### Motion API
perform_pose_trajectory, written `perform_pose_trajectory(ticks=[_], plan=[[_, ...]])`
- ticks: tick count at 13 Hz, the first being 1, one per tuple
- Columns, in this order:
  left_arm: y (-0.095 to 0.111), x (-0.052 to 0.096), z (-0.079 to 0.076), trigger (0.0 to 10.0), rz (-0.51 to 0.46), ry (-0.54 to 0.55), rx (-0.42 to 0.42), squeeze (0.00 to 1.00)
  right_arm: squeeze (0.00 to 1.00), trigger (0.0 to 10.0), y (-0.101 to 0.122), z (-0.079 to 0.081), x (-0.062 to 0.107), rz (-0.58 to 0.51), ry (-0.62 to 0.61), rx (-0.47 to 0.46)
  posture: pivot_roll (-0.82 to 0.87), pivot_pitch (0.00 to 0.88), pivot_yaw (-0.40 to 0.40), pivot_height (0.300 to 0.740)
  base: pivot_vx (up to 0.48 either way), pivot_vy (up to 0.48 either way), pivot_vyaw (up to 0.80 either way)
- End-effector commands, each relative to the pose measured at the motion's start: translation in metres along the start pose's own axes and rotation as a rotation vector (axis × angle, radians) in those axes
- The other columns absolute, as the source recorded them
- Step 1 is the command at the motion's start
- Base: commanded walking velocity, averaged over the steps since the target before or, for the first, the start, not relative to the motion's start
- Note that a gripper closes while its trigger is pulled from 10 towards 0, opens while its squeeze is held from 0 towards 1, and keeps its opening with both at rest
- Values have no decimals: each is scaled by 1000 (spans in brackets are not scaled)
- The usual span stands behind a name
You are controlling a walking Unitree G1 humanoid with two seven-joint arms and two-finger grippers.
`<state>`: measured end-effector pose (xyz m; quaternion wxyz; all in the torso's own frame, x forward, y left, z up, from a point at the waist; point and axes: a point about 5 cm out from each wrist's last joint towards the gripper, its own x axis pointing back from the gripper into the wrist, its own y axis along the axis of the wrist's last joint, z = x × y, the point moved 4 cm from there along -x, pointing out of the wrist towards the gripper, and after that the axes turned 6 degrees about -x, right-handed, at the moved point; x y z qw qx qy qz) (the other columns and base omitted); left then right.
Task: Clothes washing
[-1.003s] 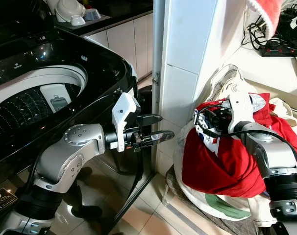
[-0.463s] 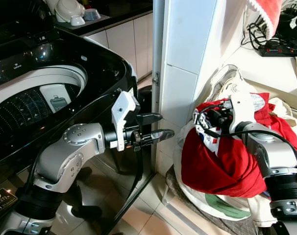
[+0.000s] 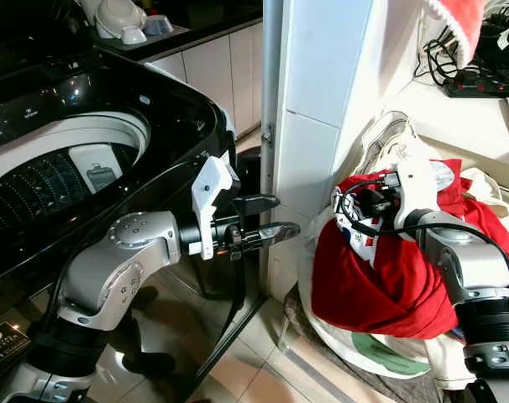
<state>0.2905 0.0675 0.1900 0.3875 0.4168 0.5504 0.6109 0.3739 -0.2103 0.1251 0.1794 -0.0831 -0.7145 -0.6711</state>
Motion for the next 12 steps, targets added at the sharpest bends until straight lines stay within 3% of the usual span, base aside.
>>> perform_pose_trajectory(ticks=[1,9,12], plan=[[6,2,-2,10000,-11,-7,-16,0,0,0,-3,-5,1,25,-11,-7,-54,0,55,740,0,0,0],[8,4,3,10000,-37,33,-16,0,0,0,3,-8,6,4,-16,-48,-61,0,62,740,0,0,0],[15,4,9,10000,-78,80,-24,0,0,0,30,-13,18,-73,3,-139,-61,0,61,740,0,0,0]])
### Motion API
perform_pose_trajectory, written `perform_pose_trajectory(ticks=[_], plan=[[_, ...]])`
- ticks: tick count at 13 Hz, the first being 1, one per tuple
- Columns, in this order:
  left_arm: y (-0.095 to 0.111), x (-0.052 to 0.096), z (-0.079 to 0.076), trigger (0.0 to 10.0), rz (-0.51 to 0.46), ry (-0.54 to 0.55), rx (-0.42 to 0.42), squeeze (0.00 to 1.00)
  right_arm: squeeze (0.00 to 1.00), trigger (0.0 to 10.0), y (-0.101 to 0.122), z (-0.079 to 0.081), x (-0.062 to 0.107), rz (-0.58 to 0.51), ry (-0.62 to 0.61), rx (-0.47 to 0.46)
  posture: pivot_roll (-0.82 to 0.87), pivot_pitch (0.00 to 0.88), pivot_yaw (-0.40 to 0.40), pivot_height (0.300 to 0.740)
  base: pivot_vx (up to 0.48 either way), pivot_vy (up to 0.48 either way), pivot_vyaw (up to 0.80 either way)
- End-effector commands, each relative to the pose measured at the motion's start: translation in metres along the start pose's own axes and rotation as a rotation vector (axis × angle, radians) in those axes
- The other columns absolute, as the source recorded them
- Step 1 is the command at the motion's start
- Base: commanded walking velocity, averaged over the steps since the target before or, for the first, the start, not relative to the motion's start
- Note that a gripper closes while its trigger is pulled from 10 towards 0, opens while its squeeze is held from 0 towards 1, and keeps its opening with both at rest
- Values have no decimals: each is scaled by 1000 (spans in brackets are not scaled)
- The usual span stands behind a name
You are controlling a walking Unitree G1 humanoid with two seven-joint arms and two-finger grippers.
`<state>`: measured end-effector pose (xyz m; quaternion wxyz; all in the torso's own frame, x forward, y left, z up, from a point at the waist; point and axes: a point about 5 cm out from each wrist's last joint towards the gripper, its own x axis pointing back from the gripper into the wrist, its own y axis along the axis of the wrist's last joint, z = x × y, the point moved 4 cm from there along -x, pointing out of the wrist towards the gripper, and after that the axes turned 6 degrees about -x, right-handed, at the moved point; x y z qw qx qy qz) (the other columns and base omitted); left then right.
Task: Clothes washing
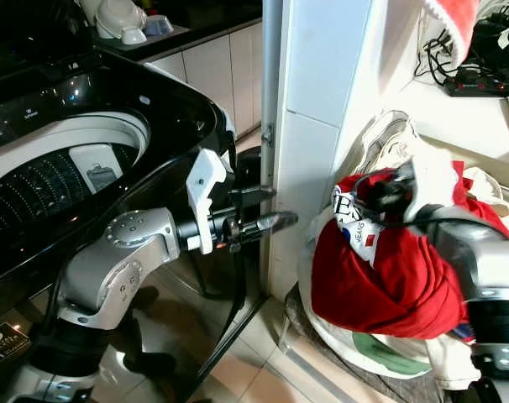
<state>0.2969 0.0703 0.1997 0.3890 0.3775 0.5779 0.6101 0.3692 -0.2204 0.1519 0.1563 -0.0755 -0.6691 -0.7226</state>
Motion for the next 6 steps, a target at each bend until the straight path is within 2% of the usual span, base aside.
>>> perform_pose_trajectory(ticks=[1,2,3,4,6], plan=[[12,1,5,10000,-41,35,-37,0,0,0,26,-1,11,-67,33,-40,-62,0,60,740,0,0,0],[17,-1,6,10000,-62,51,-46,0,0,0,44,1,21,-111,80,-76,-63,0,59,740,0,0,0],[17,-3,11,10000,-47,91,-120,0,0,0,57,3,31,-144,127,-114,-64,0,59,740,0,0,0],[21,-4,14,10000,-65,125,-143,0,0,0,66,5,38,-169,162,-147,-70,0,62,740,0,0,0],[50,-9,29,10000,-210,244,-172,0,0,0,103,18,62,-281,321,-295,-76,0,65,740,0,0,0]])
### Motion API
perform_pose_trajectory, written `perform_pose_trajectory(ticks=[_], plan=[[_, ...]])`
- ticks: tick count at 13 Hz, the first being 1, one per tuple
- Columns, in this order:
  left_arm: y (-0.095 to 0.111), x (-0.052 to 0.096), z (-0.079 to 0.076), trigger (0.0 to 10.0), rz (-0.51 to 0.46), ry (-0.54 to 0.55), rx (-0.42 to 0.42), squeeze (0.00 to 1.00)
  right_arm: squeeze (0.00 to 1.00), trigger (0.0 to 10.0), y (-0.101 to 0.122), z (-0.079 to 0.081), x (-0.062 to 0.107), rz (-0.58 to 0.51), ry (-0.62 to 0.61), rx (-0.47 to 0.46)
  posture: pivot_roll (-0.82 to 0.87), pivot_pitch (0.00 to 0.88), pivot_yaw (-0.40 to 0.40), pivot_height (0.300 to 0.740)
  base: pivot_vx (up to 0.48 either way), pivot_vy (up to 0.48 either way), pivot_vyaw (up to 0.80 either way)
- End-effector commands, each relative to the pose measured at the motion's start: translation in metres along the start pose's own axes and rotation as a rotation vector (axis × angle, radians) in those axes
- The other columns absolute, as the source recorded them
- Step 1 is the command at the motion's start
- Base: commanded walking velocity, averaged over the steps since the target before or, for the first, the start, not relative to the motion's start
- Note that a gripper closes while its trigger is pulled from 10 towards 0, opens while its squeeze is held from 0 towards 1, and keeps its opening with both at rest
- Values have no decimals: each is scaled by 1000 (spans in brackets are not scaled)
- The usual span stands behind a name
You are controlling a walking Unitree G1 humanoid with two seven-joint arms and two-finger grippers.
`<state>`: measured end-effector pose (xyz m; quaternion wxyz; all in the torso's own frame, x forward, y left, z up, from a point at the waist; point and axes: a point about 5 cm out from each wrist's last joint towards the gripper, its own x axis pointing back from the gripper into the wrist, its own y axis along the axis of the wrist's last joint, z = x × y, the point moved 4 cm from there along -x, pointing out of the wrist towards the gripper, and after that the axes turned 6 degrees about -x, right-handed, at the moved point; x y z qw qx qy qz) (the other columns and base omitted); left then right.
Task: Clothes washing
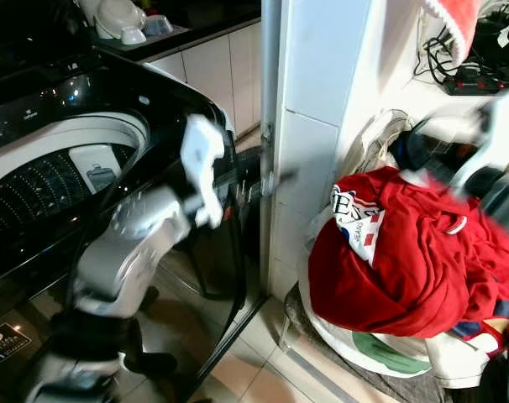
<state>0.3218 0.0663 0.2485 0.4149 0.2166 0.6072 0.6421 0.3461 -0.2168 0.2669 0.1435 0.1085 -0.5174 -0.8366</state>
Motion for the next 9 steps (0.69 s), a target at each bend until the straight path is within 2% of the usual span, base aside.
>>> perform_pose_trajectory(ticks=[1,2,5,8,9], plan=[[15,-3,7,10000,-70,34,14,1000,0,0,15,19,2,-61,105,-95,-76,0,65,740,0,0,0],[26,-11,3,10000,-127,14,43,1000,0,0,23,33,0,-112,200,-216,-88,0,74,740,0,0,0],[41,-27,-8,10000,-230,-9,26,1000,0,0,25,53,-6,-158,348,-450,-83,0,62,740,0,0,0],[46,-35,-15,10000,-267,-27,24,1000,0,0,17,62,-14,-162,414,-645,-72,0,45,740,0,0,0],[46,-36,-14,10000,-273,-10,-9,1000,0,0,16,63,-15,-161,425,-698,-68,0,39,740,0,0,0]])
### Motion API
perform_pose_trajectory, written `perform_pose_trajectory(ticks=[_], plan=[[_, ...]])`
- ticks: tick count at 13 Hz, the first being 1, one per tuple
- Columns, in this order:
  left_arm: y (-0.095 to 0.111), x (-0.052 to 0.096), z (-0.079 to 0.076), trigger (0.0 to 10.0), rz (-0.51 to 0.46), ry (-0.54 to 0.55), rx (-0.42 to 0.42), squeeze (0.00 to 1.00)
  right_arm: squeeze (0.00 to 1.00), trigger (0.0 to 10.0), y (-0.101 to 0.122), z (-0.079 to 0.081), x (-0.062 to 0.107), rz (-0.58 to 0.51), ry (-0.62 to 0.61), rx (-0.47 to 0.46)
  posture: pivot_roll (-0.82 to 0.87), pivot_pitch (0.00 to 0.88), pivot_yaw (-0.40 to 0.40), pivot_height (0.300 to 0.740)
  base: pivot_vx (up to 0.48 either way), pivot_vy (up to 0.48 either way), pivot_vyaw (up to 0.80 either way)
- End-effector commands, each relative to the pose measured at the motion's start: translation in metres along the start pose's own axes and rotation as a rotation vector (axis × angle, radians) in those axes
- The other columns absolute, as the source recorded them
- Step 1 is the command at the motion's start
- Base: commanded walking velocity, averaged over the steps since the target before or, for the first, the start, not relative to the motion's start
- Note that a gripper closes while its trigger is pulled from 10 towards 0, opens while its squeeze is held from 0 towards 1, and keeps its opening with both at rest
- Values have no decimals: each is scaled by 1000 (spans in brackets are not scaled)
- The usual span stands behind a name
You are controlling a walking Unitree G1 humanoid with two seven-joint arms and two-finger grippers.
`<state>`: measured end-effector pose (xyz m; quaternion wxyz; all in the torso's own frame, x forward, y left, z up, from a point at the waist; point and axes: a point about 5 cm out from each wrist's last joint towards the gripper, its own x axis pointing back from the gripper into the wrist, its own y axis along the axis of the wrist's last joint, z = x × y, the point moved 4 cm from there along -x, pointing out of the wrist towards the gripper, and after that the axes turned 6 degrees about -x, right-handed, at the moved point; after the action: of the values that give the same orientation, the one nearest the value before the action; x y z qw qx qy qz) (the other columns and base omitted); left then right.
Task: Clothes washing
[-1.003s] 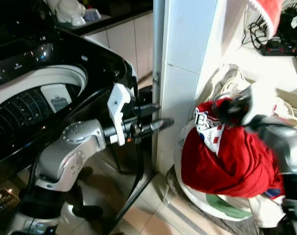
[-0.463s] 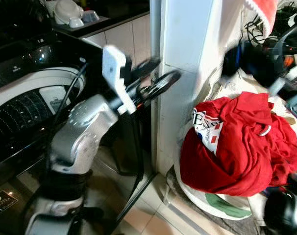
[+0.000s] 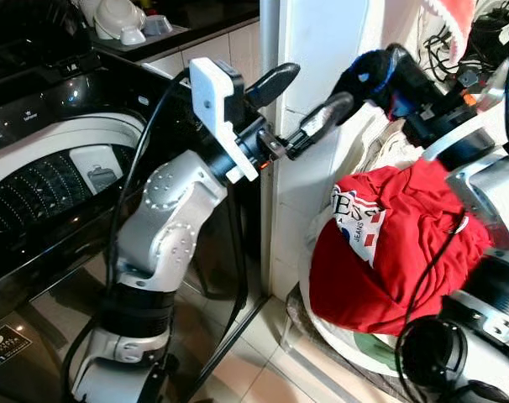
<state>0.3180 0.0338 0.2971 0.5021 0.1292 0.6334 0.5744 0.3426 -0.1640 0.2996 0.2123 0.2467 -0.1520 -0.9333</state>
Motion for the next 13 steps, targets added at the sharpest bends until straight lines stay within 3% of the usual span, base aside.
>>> perform_pose_trajectory(ticks=[1,2,3,7,11,12,13], plan=[[6,-4,2,10000,-26,8,-23,1000,0,0,-5,6,-4,20,28,-29,-63,0,32,740,0,0,0],[7,-5,-3,10000,-32,-28,-20,204,0,0,-12,8,-5,40,41,-50,-60,0,28,740,0,0,0],[5,-6,-5,10000,-28,-32,-39,0,0,0,-21,12,-6,72,56,-56,-59,0,28,740,0,0,0],[2,-11,-11,10000,-35,-46,-51,0,0,0,-43,18,-5,136,67,-82,-60,0,37,740,0,0,0],[-6,-9,5,10000,7,45,-62,0,0,0,-53,27,-4,162,97,-98,-55,0,39,740,0,0,0],[-8,-8,12,3686,31,91,-56,0,0,0,-54,29,-4,159,102,-104,-56,0,40,740,0,0,0],[-6,-9,18,0,25,126,-19,0,0,0,-54,30,-4,156,105,-111,-55,0,40,740,0,0,0]])
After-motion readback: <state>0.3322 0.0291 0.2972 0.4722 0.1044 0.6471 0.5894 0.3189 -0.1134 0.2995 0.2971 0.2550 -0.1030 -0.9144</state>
